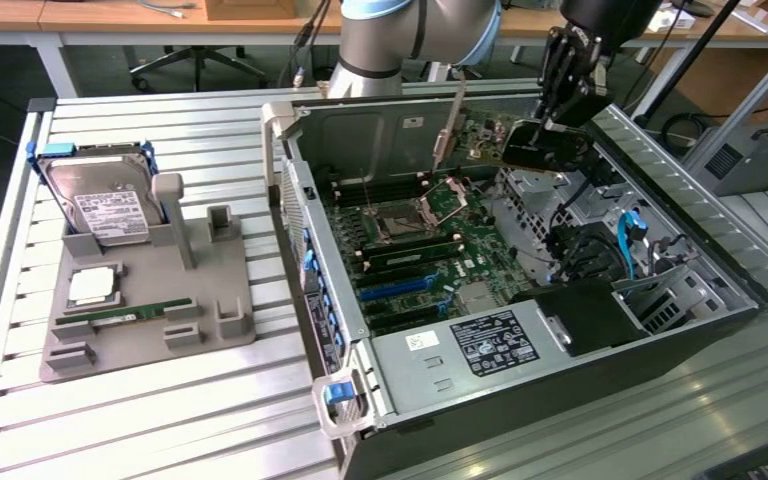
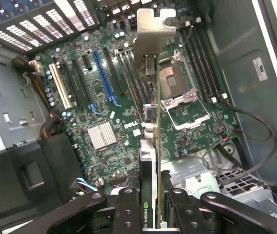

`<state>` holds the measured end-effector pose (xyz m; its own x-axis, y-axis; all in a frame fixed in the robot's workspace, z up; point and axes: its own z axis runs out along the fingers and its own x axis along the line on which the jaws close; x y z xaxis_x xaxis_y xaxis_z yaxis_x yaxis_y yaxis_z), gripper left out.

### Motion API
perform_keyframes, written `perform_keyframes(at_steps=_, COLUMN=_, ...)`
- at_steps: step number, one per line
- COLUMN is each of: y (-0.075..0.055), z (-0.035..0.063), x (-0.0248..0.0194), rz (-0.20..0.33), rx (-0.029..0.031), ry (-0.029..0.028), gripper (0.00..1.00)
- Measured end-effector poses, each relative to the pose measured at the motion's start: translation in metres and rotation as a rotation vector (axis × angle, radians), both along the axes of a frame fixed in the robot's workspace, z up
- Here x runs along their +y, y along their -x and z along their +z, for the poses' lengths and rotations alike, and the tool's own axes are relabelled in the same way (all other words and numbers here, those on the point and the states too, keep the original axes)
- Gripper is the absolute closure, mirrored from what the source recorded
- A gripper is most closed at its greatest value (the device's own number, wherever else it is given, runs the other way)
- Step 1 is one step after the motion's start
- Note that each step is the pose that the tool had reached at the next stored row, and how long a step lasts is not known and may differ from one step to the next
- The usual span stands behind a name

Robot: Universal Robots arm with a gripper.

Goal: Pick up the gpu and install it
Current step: 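Insert the gpu into the slot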

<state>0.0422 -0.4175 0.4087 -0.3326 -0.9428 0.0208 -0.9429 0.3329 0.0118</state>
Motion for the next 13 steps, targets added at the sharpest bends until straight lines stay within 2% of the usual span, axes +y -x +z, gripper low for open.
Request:
perform_keyframes(at_steps=10, y=0.0001, z=0.0, x=0.0, rz=0.13, rx=0.0, ry=0.0134, gripper=0.73)
perform_keyframes(at_steps=13, y=0.0002, z=0.0, x=0.0, rz=0.18, rx=0.0, ry=0.0192, gripper=0.73)
